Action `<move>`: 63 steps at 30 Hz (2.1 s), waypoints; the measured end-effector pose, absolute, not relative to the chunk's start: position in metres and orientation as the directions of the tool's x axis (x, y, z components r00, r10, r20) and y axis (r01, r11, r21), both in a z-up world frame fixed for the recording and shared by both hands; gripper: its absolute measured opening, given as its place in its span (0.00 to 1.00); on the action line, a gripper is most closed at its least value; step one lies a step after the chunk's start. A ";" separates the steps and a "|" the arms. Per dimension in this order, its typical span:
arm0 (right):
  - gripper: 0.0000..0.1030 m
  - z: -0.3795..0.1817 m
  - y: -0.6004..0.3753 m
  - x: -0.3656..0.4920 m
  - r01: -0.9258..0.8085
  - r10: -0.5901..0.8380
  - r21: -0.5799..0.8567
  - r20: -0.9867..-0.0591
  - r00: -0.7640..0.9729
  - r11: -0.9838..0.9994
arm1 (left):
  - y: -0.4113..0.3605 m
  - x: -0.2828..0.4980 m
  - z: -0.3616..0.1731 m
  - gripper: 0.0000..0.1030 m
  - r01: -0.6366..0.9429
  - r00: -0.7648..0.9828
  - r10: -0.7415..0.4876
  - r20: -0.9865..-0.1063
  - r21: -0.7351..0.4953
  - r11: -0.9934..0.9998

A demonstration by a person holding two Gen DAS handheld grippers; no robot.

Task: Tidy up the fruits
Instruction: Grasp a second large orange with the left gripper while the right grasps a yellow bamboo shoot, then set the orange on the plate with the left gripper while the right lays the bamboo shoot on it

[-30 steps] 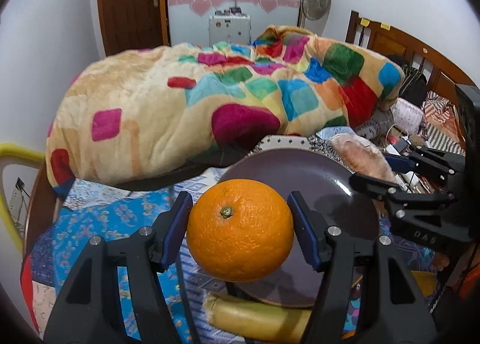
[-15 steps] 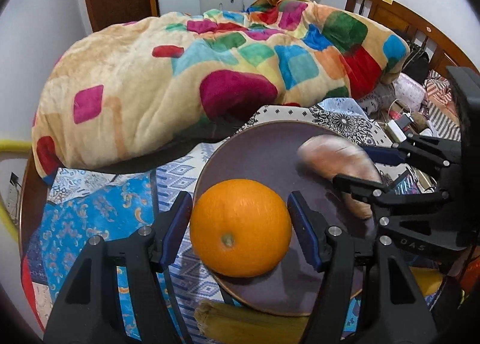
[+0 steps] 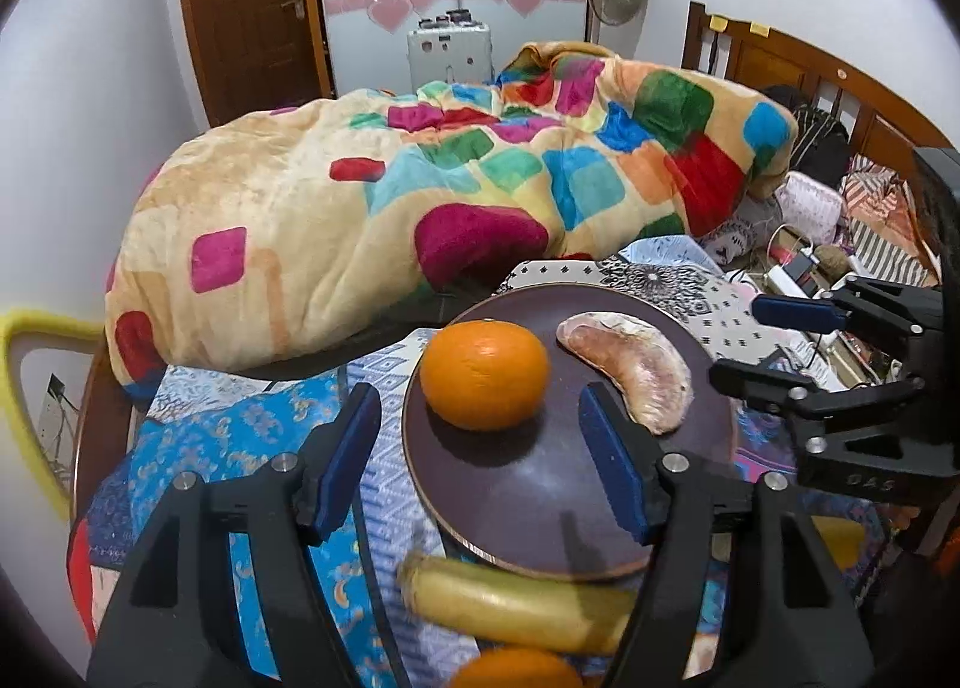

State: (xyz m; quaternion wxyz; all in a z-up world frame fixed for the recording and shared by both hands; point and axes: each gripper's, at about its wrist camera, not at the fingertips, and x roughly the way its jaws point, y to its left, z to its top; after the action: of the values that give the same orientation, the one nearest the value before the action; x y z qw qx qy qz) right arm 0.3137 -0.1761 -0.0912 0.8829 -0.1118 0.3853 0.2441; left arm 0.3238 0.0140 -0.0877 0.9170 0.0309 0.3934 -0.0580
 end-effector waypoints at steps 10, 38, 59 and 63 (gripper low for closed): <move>0.57 -0.063 -0.195 0.258 -0.497 0.363 -0.015 -0.665 0.653 0.868 | 0.030 0.263 -0.068 0.74 0.077 0.726 -0.060 -0.685 -0.006 0.997; 0.58 -0.153 -0.217 0.213 -0.500 0.295 -0.047 -0.759 0.581 0.865 | 0.035 0.196 -0.135 0.81 0.069 0.652 -0.060 -0.756 -0.019 0.997; 0.34 -0.150 -0.229 0.193 -0.494 0.296 -0.024 -0.775 0.559 0.869 | 0.105 0.186 -0.138 0.69 -0.063 0.645 0.051 -0.762 0.013 0.998; 0.40 -0.148 -0.224 0.200 -0.491 0.286 -0.043 -0.766 0.575 0.870 | 0.105 0.188 -0.143 0.70 -0.053 0.637 0.039 -0.770 0.007 0.999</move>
State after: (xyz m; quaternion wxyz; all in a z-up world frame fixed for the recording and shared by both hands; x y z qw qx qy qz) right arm 0.1997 -0.2237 -0.1480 0.8785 -0.1264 0.4043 0.2210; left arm 0.1883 0.1046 -0.1430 0.9046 -0.0079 0.4255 0.0255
